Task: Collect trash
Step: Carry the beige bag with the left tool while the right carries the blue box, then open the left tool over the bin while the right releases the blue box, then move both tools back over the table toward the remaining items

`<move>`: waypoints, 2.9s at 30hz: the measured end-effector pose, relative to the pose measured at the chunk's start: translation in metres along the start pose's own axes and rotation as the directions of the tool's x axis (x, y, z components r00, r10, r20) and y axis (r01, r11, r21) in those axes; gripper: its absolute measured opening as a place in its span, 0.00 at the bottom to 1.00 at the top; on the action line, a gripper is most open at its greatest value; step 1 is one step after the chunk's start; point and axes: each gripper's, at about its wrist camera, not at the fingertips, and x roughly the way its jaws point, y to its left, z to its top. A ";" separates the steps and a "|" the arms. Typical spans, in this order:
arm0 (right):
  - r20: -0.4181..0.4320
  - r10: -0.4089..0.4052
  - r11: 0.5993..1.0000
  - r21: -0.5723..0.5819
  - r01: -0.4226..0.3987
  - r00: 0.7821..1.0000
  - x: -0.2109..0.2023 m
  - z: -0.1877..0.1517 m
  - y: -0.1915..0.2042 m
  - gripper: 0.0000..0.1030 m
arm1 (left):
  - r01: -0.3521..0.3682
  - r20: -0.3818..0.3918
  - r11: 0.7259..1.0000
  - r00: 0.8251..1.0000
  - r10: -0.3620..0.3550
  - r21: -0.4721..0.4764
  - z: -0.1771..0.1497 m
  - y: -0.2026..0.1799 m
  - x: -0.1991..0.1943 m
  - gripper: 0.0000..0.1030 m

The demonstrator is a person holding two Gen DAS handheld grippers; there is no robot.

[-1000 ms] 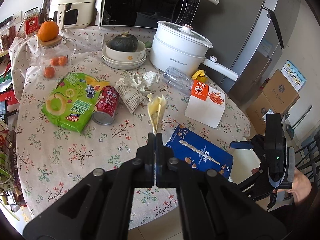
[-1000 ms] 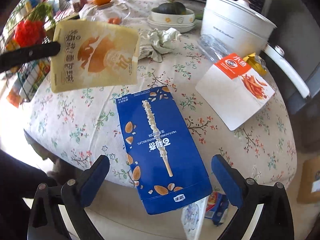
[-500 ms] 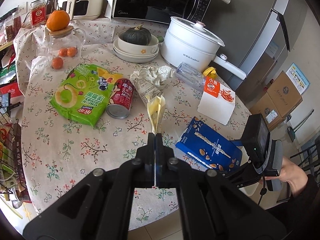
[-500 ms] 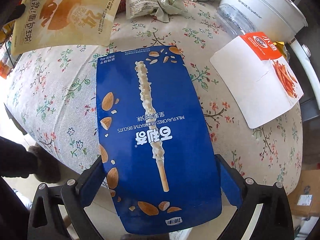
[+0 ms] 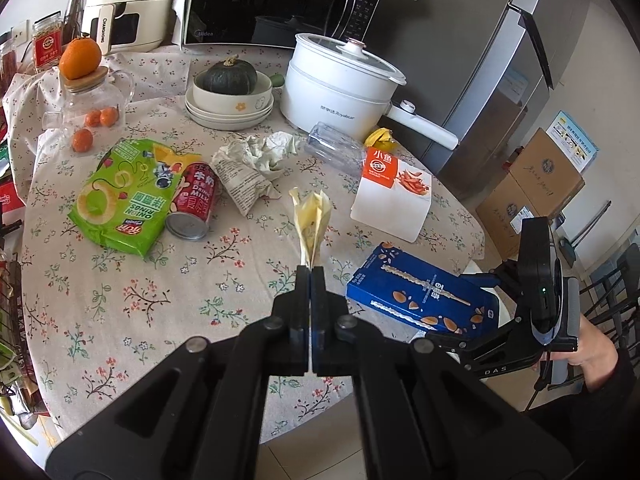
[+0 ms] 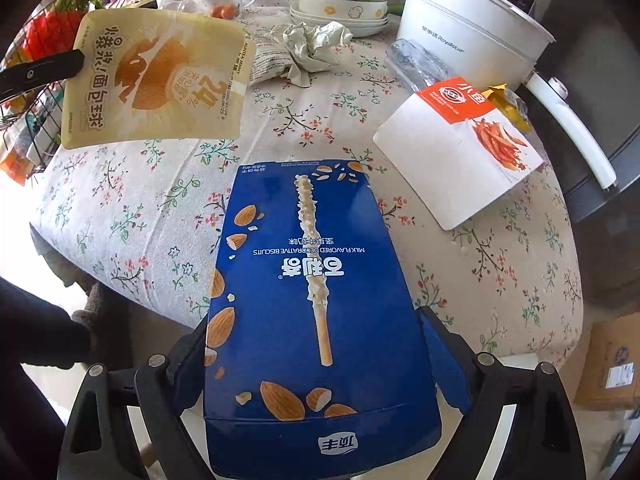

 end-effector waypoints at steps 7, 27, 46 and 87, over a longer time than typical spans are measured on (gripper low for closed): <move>0.044 -0.030 0.996 0.090 0.026 0.999 -0.042 -0.038 -0.027 0.90 | 0.066 -0.016 0.995 0.998 -0.065 0.076 -0.003 -0.045 0.009 0.00; -0.009 -0.148 0.926 0.351 0.142 0.989 -0.087 -0.152 -0.111 0.90 | 0.254 -0.142 0.929 0.964 -0.223 0.269 -0.035 -0.185 0.055 0.00; -0.157 -0.152 0.913 0.356 0.199 0.976 -0.061 -0.203 -0.128 0.91 | 0.200 -0.175 0.921 0.973 -0.148 0.333 -0.056 -0.215 0.110 0.38; -0.092 -0.171 0.932 0.307 0.191 0.981 -0.049 -0.122 -0.102 0.98 | -0.106 -0.035 0.969 0.993 0.116 0.225 -0.014 -0.100 0.063 0.91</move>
